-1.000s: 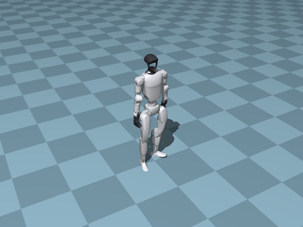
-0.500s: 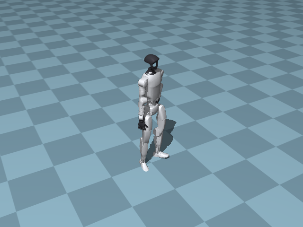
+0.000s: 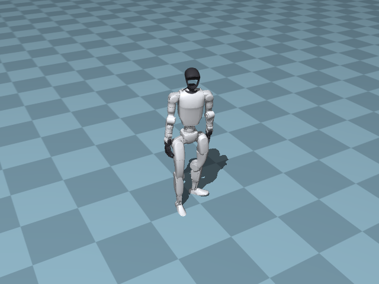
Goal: Upper body actions
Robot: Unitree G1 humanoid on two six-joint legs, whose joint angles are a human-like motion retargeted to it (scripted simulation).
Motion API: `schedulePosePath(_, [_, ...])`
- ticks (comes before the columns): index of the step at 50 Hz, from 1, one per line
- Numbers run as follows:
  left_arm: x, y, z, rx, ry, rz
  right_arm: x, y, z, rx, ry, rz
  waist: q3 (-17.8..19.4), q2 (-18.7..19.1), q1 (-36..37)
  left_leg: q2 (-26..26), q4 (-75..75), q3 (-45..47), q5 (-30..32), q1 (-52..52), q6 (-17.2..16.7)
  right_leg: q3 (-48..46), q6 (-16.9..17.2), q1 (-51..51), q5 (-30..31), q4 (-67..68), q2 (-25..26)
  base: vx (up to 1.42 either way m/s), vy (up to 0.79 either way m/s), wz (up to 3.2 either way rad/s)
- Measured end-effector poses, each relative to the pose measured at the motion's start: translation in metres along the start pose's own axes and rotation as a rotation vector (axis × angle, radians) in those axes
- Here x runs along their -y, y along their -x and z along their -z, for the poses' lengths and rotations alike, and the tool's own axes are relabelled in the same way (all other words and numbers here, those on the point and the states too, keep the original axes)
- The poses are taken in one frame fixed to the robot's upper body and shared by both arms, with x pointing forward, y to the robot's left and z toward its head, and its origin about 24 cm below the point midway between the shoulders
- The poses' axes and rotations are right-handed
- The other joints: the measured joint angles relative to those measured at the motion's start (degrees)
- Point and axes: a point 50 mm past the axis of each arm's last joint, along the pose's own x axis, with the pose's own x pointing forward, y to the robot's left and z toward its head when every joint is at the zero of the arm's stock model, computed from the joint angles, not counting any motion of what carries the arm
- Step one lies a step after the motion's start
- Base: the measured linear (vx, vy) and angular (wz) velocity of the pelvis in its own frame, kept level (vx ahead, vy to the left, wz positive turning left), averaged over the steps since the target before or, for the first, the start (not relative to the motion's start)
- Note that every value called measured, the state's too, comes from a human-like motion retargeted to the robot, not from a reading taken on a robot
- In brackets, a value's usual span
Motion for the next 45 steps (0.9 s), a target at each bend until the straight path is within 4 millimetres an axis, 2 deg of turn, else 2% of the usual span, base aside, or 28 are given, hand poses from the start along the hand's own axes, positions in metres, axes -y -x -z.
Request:
schedulePosePath(10, [-0.006,0.002,-0.01,0.02,-0.037,-0.021,0.009,0.005,-0.054,0.098,0.168,0.01,2.8,0.8,-12.0,1.1,2.8,11.6,-4.1,4.6,-4.6,23.1,1.7,-5.7,8.3,-1.3,9.3,-0.31,0.02,-2.1])
schedulePosePath(14, [0.0,0.001,-0.012,0.033,-0.017,-0.008,0.017,0.008,-0.068,0.112,0.263,0.044,3.4,1.9,-16.5,0.6,4.1,16.1,-5.8,5.7,-6.2,25.7,3.9,-7.3,11.4,-2.1,11.1,-0.23,0.17,-2.05])
schedulePosePath(20, [0.025,-0.001,-0.016,0.047,-0.016,0.086,0.023,0.011,-0.077,0.109,0.308,0.08,3.6,6.6,-25.2,0.9,5.2,23.8,-5.4,6.0,-8.6,27.5,6.5,-10.0,13.8,-2.8,13.6,-0.1,0.24,-1.52])
schedulePosePath(24, [0.033,-0.001,-0.023,0.06,-0.076,0.106,0.022,0.01,-0.07,0.076,0.282,0.08,4.0,8.9,-28.9,1.1,5.7,26.9,-5.2,6.0,-9.8,29.7,6.7,-11.1,14.4,-2.9,15.5,-0.02,0.21,-1.13])
schedulePosePath(28, [0.035,0.001,-0.034,0.082,-0.154,0.111,0.018,0.008,-0.055,0.024,0.25,0.064,3.9,9.9,-31.4,0.9,6.1,28.2,-5.2,5.5,-10.0,30.2,7.5,-11.9,14.8,-3.0,15.7,-0.02,0.1,-0.53])
schedulePosePath(36, [0.043,0.003,-0.045,0.121,-0.186,0.126,0.009,0.004,-0.02,-0.07,0.132,0.035,2.9,10.2,-31.6,0.8,6.1,27.9,-5.2,5.2,-10.0,29.9,8.6,-12.2,14.1,-3.0,15.6,0.0,0.01,-0.06])
schedulePosePath(40, [0.047,0.002,-0.042,0.115,-0.175,0.14,0.009,0.004,-0.013,-0.089,0.097,0.029,2.5,10.2,-30.5,0.8,5.6,27.4,-5.2,5.4,-10.0,29.4,7.7,-11.8,13.9,-2.9,15.8,0.06,-0.02,0.17])
schedulePosePath(45, [0.044,0.002,-0.041,0.11,-0.185,0.117,0.011,0.004,-0.007,-0.09,0.082,0.038,2.3,9.4,-27.1,0.8,4.5,25.4,-5.2,5.7,-9.5,27.7,4.4,-10.4,13.0,-2.5,15.7,0.1,-0.06,0.6])
